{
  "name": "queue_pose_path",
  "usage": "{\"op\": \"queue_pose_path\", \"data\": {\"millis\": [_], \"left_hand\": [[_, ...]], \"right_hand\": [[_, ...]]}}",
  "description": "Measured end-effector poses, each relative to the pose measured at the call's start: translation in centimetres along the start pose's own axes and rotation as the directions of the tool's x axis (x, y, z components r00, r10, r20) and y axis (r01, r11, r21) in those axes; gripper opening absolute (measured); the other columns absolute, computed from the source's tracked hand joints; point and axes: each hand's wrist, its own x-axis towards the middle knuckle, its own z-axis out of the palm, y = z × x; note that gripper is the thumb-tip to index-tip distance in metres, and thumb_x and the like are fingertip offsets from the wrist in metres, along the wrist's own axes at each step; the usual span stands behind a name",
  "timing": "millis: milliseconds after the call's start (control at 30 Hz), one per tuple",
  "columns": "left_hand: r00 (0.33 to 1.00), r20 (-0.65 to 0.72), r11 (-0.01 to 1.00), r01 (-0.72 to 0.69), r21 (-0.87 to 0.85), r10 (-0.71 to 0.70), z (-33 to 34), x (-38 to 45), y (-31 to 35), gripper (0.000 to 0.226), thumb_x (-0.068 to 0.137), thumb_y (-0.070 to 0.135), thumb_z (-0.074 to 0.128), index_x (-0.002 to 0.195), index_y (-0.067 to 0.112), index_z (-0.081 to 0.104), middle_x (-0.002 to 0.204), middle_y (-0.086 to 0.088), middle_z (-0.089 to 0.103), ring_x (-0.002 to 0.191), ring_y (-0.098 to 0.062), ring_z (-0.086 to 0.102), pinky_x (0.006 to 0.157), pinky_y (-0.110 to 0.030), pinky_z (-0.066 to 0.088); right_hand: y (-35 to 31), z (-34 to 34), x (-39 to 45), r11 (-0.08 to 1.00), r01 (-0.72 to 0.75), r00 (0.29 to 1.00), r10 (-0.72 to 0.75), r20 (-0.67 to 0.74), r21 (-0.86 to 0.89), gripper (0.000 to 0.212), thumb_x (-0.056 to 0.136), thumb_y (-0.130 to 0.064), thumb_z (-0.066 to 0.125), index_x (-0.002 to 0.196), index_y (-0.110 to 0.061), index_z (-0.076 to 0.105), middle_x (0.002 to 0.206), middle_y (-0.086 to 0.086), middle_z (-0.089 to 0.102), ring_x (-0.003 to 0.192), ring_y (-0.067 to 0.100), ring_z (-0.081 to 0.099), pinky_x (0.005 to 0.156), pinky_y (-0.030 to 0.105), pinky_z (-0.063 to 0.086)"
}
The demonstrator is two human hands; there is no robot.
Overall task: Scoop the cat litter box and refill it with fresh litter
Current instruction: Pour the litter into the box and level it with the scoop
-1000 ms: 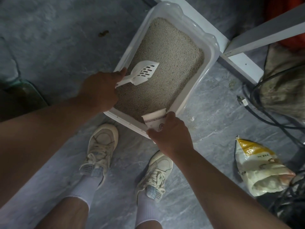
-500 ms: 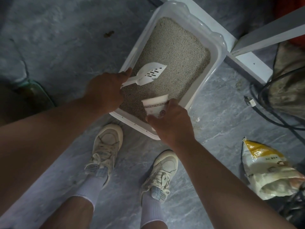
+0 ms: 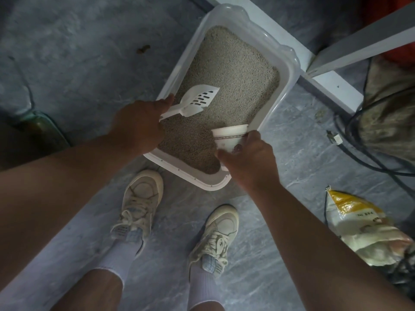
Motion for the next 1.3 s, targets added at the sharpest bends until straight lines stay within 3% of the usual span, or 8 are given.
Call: {"op": "queue_pose_path", "data": {"millis": [200, 300, 500, 700, 933, 1033, 1167, 1300], "left_hand": [[0.999, 0.022, 0.999, 0.042, -0.021, -0.042, 0.1, -0.1, 0.4, 0.071, 0.089, 0.005, 0.058, 0.152, 0.031, 0.038, 0.137, -0.011, 0.061, 0.109, -0.036, 0.064, 0.093, -0.037, 0.049], [0.998, 0.02, 0.998, 0.059, -0.014, -0.059, 0.1, 0.0, 0.3, 0.072, 0.088, 0.006, 0.058, 0.152, 0.034, 0.038, 0.13, -0.015, 0.065, 0.105, -0.039, 0.065, 0.092, -0.04, 0.052], [0.999, 0.004, 0.999, 0.038, -0.024, -0.038, 0.2, -0.1, 0.3, 0.072, 0.087, 0.005, 0.06, 0.151, 0.031, 0.04, 0.128, -0.017, 0.066, 0.104, -0.04, 0.065, 0.091, -0.041, 0.051], [0.997, 0.027, 0.996, 0.078, -0.053, -0.077, 0.5, 0.0, 0.0, 0.072, 0.089, 0.008, 0.059, 0.151, 0.037, 0.037, 0.126, -0.017, 0.067, 0.096, -0.037, 0.067, 0.086, -0.04, 0.055], [0.998, 0.03, 0.995, 0.061, -0.081, -0.059, 0.1, -0.2, 0.4, 0.072, 0.09, 0.004, 0.06, 0.151, 0.033, 0.037, 0.117, -0.018, 0.069, 0.089, -0.038, 0.067, 0.078, -0.036, 0.052], [0.997, 0.033, 0.994, 0.07, -0.083, -0.067, 0.1, -0.1, 0.4, 0.073, 0.089, 0.004, 0.06, 0.151, 0.034, 0.037, 0.118, -0.018, 0.069, 0.09, -0.038, 0.067, 0.079, -0.037, 0.053], [0.996, 0.041, 0.992, 0.084, -0.094, -0.08, 0.2, -0.2, 0.3, 0.073, 0.089, 0.004, 0.06, 0.151, 0.035, 0.037, 0.118, -0.017, 0.069, 0.09, -0.038, 0.067, 0.078, -0.034, 0.051], [0.996, 0.029, 0.989, 0.085, -0.12, -0.082, 0.3, -0.3, 0.3, 0.075, 0.087, 0.003, 0.06, 0.151, 0.036, 0.038, 0.121, -0.016, 0.069, 0.09, -0.037, 0.067, 0.081, -0.036, 0.054]], "right_hand": [[0.1, 0.0, -0.5, 1.0, 0.024, 1.0, -0.024, 0.004, 0.006, 0.055, 0.072, -0.051, 0.079, 0.104, -0.015, 0.052, 0.097, 0.004, 0.066, 0.087, 0.024, 0.066, 0.074, 0.032, 0.054], [0.6, -0.7, 0.2, 0.999, -0.026, 0.999, 0.028, -0.046, 0.043, 0.054, 0.072, -0.05, 0.08, 0.103, -0.014, 0.053, 0.095, 0.002, 0.065, 0.087, 0.023, 0.066, 0.076, 0.036, 0.056], [2.1, -3.6, 2.9, 0.997, -0.056, 0.989, 0.062, -0.135, 0.049, 0.051, 0.073, -0.046, 0.081, 0.101, -0.012, 0.054, 0.087, -0.003, 0.061, 0.085, 0.023, 0.064, 0.073, 0.03, 0.05], [2.1, -5.1, 5.2, 0.993, -0.031, 0.998, 0.025, -0.052, -0.111, 0.059, 0.074, -0.05, 0.078, 0.11, -0.009, 0.054, 0.098, 0.003, 0.061, 0.089, 0.021, 0.058, 0.075, 0.028, 0.045], [2.2, -6.6, 7.1, 0.994, -0.104, 0.983, 0.098, -0.155, -0.03, 0.065, 0.072, -0.052, 0.08, 0.114, -0.009, 0.054, 0.107, 0.006, 0.067, 0.097, 0.025, 0.065, 0.08, 0.034, 0.054], [2.0, -7.0, 7.5, 0.997, -0.079, 0.97, 0.077, -0.229, -0.003, 0.063, 0.075, -0.05, 0.078, 0.115, -0.009, 0.052, 0.106, 0.004, 0.067, 0.098, 0.024, 0.064, 0.079, 0.027, 0.048], [1.8, -7.8, 8.2, 0.992, -0.116, 0.978, 0.107, -0.181, -0.043, 0.063, 0.078, -0.051, 0.077, 0.12, -0.01, 0.054, 0.098, -0.001, 0.055, 0.087, 0.018, 0.056, 0.072, 0.023, 0.039], [1.7, -8.2, 8.9, 0.991, -0.097, 0.981, 0.08, -0.179, -0.09, 0.066, 0.076, -0.052, 0.077, 0.122, -0.01, 0.055, 0.109, 0.005, 0.064, 0.091, 0.019, 0.059, 0.075, 0.027, 0.044]]}}
